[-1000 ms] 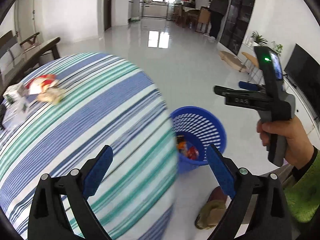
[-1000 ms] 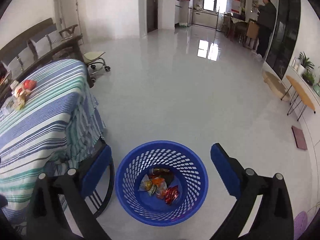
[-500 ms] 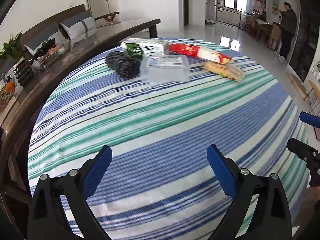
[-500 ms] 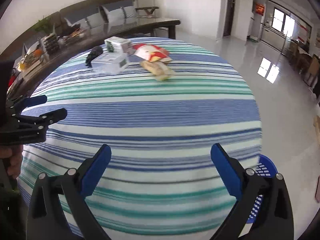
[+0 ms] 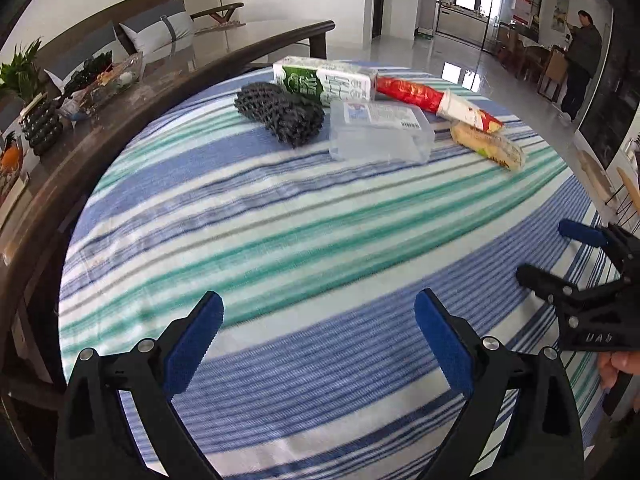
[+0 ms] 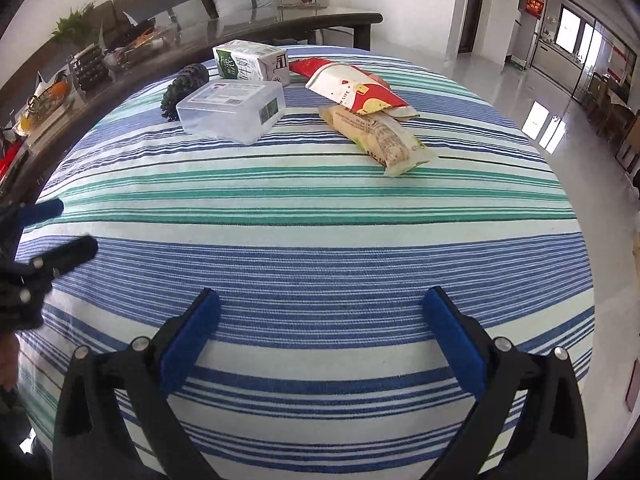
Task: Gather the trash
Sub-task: 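Return to the table and grasp the black foam fruit nets with the left tool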
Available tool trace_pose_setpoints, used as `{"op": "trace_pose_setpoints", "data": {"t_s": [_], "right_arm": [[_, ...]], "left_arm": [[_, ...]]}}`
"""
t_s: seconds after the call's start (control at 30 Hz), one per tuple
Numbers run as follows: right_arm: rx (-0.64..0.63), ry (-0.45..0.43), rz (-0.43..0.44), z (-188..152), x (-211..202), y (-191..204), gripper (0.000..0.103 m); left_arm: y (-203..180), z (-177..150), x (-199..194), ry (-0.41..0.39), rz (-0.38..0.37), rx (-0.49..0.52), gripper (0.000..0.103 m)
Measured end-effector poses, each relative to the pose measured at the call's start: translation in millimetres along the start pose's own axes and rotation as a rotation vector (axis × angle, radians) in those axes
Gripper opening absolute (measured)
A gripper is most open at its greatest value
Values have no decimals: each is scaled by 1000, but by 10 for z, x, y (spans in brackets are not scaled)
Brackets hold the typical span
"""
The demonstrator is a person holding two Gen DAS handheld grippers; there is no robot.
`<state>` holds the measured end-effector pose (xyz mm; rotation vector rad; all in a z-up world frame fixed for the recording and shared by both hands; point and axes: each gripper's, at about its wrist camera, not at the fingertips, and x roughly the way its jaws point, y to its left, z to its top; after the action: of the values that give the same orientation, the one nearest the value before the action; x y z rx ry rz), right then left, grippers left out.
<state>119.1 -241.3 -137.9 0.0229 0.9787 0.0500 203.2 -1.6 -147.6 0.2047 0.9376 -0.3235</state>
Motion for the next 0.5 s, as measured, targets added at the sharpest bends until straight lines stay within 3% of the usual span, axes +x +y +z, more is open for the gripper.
{"op": "trace_pose_setpoints", "data": {"t_s": [0.13, 0.27, 0.37, 0.5], "right_arm": [[0, 0, 0, 7, 16, 4, 98], [-1, 0, -2, 7, 15, 2, 98], [-1, 0, -1, -8, 3, 4, 98], [-1, 0, -1, -10, 1, 3, 98]], "left_arm": [[234, 629, 4, -56, 8, -41, 95], [399, 1191, 374, -79, 25, -146, 95], [437, 1443, 746, -53, 39, -215, 95], [417, 1540, 1095, 3, 42, -250, 95]]}}
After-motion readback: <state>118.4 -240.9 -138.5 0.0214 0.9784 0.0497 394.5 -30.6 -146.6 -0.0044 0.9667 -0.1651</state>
